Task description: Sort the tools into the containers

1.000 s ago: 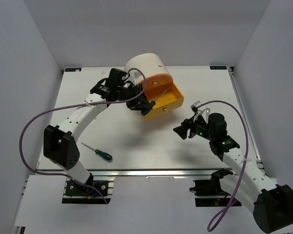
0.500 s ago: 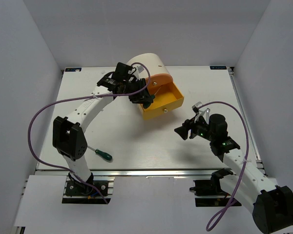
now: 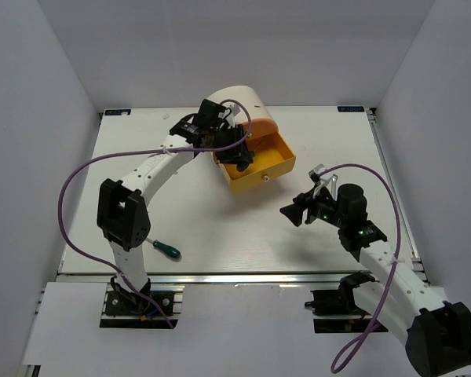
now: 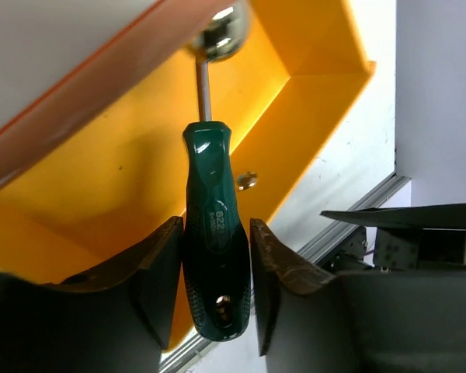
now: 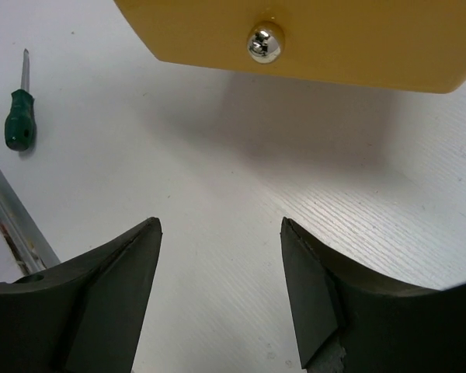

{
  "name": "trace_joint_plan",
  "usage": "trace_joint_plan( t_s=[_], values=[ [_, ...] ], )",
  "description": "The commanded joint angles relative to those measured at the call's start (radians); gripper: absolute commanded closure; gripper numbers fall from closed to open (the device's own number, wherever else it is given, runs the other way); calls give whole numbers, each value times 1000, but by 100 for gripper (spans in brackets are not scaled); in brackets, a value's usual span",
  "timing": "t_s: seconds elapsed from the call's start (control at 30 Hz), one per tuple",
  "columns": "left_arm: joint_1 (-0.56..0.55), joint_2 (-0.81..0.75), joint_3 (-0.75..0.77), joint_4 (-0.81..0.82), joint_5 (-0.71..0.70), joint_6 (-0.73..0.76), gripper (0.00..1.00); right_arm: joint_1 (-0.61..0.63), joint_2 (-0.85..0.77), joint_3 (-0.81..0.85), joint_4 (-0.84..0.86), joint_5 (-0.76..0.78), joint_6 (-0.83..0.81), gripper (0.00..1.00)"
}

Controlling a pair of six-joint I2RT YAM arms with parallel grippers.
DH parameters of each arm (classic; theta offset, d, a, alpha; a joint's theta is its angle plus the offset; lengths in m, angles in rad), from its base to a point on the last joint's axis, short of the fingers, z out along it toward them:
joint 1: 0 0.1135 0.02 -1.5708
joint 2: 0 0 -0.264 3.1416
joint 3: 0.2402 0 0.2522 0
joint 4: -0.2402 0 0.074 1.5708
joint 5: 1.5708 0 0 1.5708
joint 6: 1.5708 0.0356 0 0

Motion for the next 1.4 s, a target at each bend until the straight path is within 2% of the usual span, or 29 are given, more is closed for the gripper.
trace_joint_plan(
  t_s=[0.0,0.27,0.3,0.37,0.43,0.47,0.5,0.57,0.63,0.67,0.7,0.73,0.77,0.83,0.87,0.93,0.97,1.07,1.13,1.27,1.37],
  values=[
    [-10,-32,108,12,-6,8,47,-7,-27,0,24,-80,-57,31],
    [-10,-80,172,-42,-6,20,42,-5,-38,6,4,-290,-170,29],
    [-10,-97,174,-48,-10,23,43,-5,-30,12,-5,-313,-187,29],
    [-10,-127,163,-62,-36,26,59,-4,-15,41,-25,-424,-235,31],
    [-10,-202,145,-71,-78,31,75,-4,22,68,-54,-503,-339,40],
    [-10,-236,111,-79,-139,34,93,13,39,100,-60,-566,-374,47],
    [-10,-315,88,-82,-177,38,100,33,77,123,-75,-568,-449,65],
    [-10,-412,-29,-75,-301,34,100,147,154,211,-127,-498,-529,87],
    [-10,-579,-128,-61,-387,14,100,240,211,270,-164,-435,-592,90],
    [-10,-635,-224,-55,-444,-1,97,339,237,291,-163,-354,-588,89],
    [-12,-689,-268,-58,-527,-47,67,387,292,331,-154,-303,-568,82],
    [-10,-788,-304,-67,-562,-72,58,439,327,357,-154,-249,-536,76],
    [-10,-834,-340,-74,-588,-87,56,534,363,388,-173,-152,-517,72],
    [-10,-919,-410,-99,-664,-142,49,626,503,507,-216,-58,-436,63],
    [-10,-989,-427,-102,-684,-153,47,690,551,553,-239,-10,-399,60],
    [-10,-1052,-467,-96,-723,-175,46,743,700,683,-269,35,-294,50],
    [-10,-1106,-475,-91,-733,-176,46,792,793,731,-290,84,-208,42],
    [-10,-1163,-474,-91,-764,-166,45,873,962,917,-305,190,-68,30],
    [-10,-1175,-451,-114,-776,-155,45,918,1042,1067,-354,249,-34,27],
    [-10,-1197,-420,-159,-791,-133,44,949,1229,1245,-396,346,6,24],
    [-10,-1223,-424,-180,-791,-135,44,949,1300,1313,-385,421,21,22]
  ],
)
